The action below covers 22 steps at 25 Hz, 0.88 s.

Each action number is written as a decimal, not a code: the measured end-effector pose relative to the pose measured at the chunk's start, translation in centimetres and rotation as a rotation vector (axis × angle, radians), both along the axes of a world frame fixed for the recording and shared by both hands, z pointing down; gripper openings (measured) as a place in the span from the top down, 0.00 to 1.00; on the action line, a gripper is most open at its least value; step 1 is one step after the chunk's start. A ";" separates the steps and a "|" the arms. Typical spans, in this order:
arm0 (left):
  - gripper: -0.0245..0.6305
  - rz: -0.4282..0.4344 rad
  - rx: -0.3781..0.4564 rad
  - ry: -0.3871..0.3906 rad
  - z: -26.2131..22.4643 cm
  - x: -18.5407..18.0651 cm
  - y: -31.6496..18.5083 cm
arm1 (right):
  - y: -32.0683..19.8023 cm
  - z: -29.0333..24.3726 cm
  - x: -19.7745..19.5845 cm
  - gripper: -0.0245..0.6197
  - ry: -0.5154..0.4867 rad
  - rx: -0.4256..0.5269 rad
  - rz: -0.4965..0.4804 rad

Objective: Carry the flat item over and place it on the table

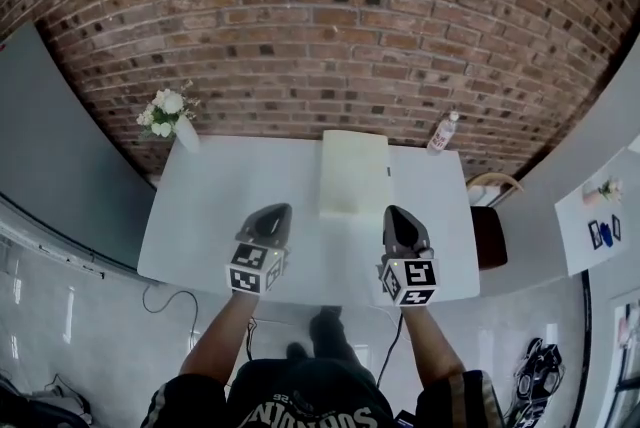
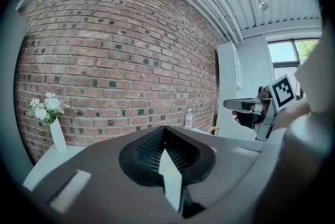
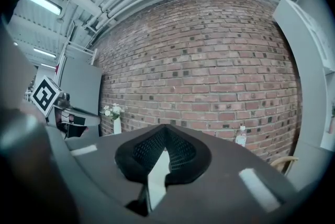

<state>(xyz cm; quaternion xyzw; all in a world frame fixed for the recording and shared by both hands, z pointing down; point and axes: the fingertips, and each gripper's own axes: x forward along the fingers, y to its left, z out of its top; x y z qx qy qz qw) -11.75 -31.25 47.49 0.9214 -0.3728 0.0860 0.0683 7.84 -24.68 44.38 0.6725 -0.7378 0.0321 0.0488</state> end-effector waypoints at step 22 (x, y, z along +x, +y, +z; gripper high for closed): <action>0.95 -0.010 0.059 0.017 -1.8 -4.0 5.6 | 6.7 -0.5 -2.2 0.96 -0.014 0.034 0.017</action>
